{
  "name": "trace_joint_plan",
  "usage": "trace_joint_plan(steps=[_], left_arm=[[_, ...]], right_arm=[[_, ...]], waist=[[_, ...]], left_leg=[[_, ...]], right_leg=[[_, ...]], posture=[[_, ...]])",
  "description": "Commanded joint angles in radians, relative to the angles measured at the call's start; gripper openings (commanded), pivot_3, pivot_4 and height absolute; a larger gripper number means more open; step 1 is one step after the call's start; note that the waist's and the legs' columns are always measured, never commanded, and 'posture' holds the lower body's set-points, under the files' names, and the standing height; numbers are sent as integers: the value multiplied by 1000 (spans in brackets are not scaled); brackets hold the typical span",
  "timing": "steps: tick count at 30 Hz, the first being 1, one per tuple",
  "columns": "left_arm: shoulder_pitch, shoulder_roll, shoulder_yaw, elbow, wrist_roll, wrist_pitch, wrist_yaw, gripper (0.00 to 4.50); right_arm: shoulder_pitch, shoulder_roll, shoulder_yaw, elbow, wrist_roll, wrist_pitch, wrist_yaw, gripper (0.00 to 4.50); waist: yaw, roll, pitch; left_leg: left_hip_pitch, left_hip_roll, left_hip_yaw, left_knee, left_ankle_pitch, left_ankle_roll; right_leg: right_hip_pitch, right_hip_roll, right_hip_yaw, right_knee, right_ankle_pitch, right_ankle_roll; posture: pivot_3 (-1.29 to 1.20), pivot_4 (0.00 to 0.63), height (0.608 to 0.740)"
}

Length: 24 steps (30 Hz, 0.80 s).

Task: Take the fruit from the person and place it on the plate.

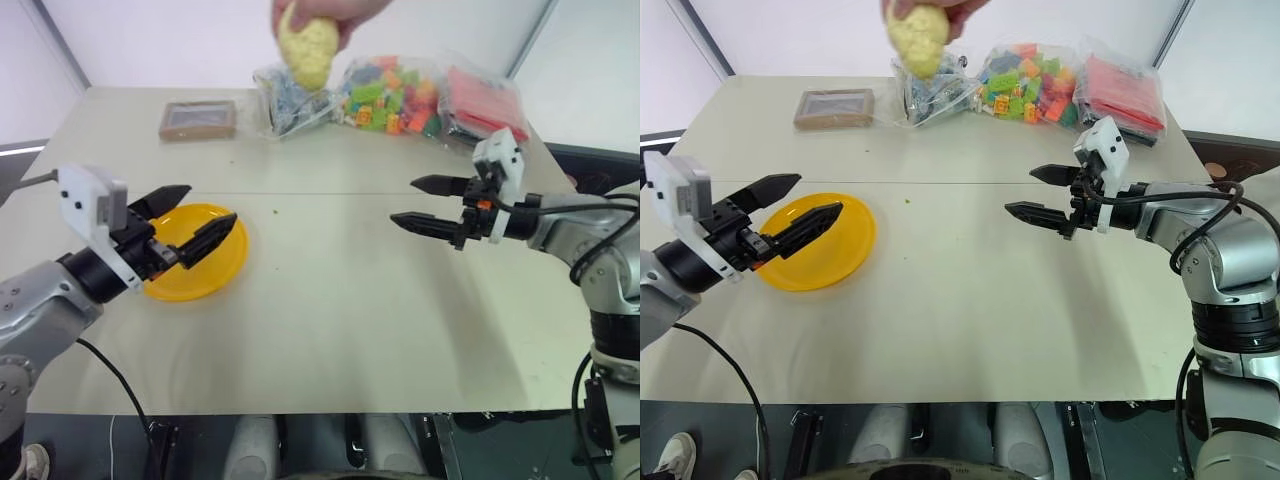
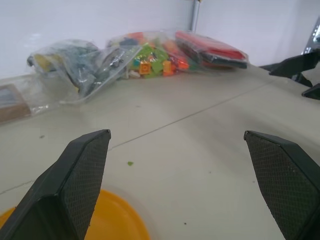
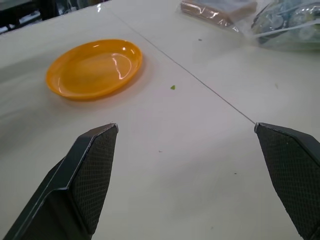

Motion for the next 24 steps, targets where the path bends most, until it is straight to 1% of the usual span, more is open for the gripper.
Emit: trace_joint_plan(steps=[1, 2, 5, 8, 12, 17, 21, 24], left_arm=[[-34, 4, -6, 1, 20, -32, -6, 4500], [-44, 1, -12, 3, 23, -35, -4, 4500], [-94, -18, -45, 9, 53, -59, 9, 4500], [-125, -34, -74, 7, 60, -67, 12, 4500], [-126, -31, -97, 8, 88, -64, 0, 4500], [-136, -46, -110, 10, 95, -63, 7, 4500], [-148, -58, -132, 7, 110, -64, 14, 4500], [-153, -62, -134, 8, 116, -64, 13, 4500]], right_arm=[[-78, 46, -30, -25, 3, 15, -94, 4467], [-93, 62, -30, -24, 1, 17, -114, 4467], [-174, 151, -54, -13, 47, 88, -223, 4467], [-250, 228, -71, -20, 94, 145, -294, 4467], [-323, 292, -92, -9, 136, 199, -369, 4467], [-419, 373, -38, 71, 72, 176, -451, 4467], [-470, 423, -4, 144, 23, 135, -471, 4467], [-521, 465, 19, 240, -31, 90, -490, 4467]], waist=[[-2, 0, 0], [-2, 0, 0], [-1, 0, 0], [-1, 0, 0], [0, 0, 0], [-3, 0, 0], [-3, 0, 0], [-3, 0, 0]], left_leg=[[0, 0, 0, 0, 0, 0], [0, 0, 0, 0, 0, 0], [0, 0, 0, 0, 0, 0], [0, 0, 0, 0, 0, 0], [0, 0, 0, 0, 0, 0], [0, 0, 0, 0, 0, 0], [0, 0, 0, 0, 0, 0], [0, 0, 0, 0, 0, 0]], right_leg=[[0, 0, 0, 0, 0, 0], [0, 0, 0, 1, 0, 0], [-1, 0, 0, 1, 0, 0], [-1, 0, 0, 1, 0, 0], [-1, 0, 0, 1, 0, 0], [-1, 0, 0, 2, 0, 0], [-1, 0, 0, 2, 0, 0], [-1, 0, 0, 2, 0, 0]], posture=[[0, 150, 731], [0, 150, 731], [0, 150, 731], [0, 150, 731], [0, 150, 731], [0, 150, 731], [0, 150, 731], [0, 150, 731]])
